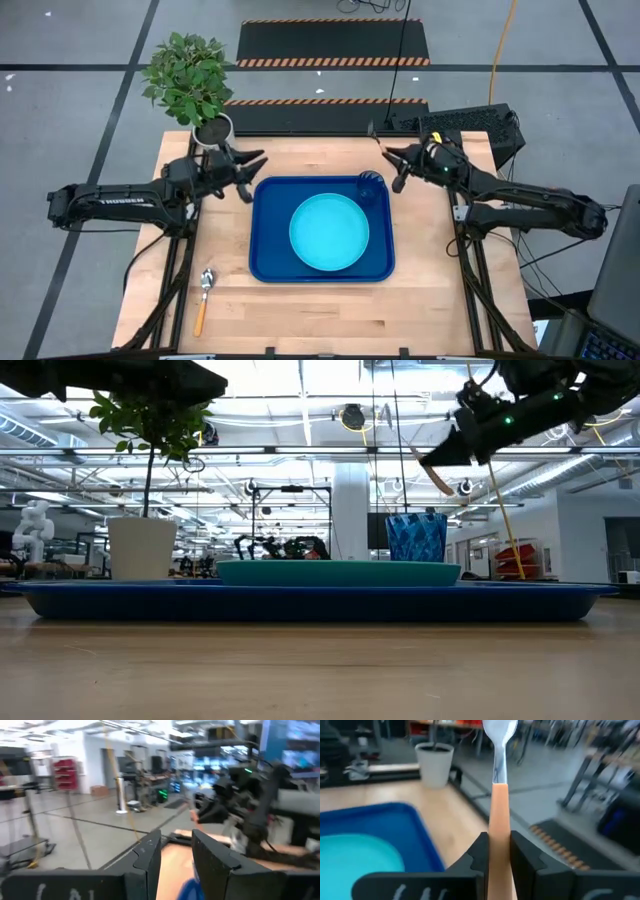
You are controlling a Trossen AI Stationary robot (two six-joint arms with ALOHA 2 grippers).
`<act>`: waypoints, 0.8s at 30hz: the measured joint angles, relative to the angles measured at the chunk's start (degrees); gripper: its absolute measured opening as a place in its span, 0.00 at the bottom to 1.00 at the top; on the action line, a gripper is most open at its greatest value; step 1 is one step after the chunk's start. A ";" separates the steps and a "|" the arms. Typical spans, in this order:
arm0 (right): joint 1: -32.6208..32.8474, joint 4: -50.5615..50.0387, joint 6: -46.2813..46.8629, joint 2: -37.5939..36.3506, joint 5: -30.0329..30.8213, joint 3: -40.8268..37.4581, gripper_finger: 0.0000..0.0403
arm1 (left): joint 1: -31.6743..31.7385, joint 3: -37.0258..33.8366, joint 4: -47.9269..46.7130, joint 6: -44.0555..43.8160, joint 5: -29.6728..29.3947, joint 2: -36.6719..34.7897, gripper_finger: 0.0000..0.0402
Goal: Pick and place plate/cup/fork/spoon on tray
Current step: Put the yellow fork to the left of the blue plate on the blue serving tray
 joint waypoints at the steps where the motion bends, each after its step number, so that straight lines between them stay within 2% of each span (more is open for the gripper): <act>1: 0.64 1.94 -1.58 0.42 1.32 0.00 0.08 | 0.00 0.00 0.39 -0.83 -1.58 0.00 0.28; 5: 2.72 11.54 -5.94 2.43 3.05 0.00 0.08 | 0.00 0.00 0.51 -2.29 -7.76 0.51 0.28; 8: 4.47 20.74 -7.64 4.40 3.02 0.00 0.08 | 0.01 0.00 0.87 -2.03 -8.77 2.23 0.28; 11: 6.27 29.43 -8.90 6.82 2.85 0.02 0.08 | 0.00 0.00 5.05 -0.72 -10.01 5.22 0.28; 14: 7.59 35.63 -9.26 10.00 -0.46 0.04 0.08 | 0.00 0.00 10.24 2.48 -10.14 9.16 0.28; 18: 8.61 37.54 -9.23 14.06 -6.58 0.80 0.08 | 0.31 0.00 14.65 6.19 -1.83 14.44 0.28; 21: 9.21 37.52 -9.28 16.55 -9.59 1.96 0.08 | 1.37 0.00 19.25 6.69 8.79 17.48 0.28; 24: 9.28 37.57 -9.26 18.26 -14.56 3.28 0.08 | 3.09 0.08 23.91 3.48 18.62 19.50 0.28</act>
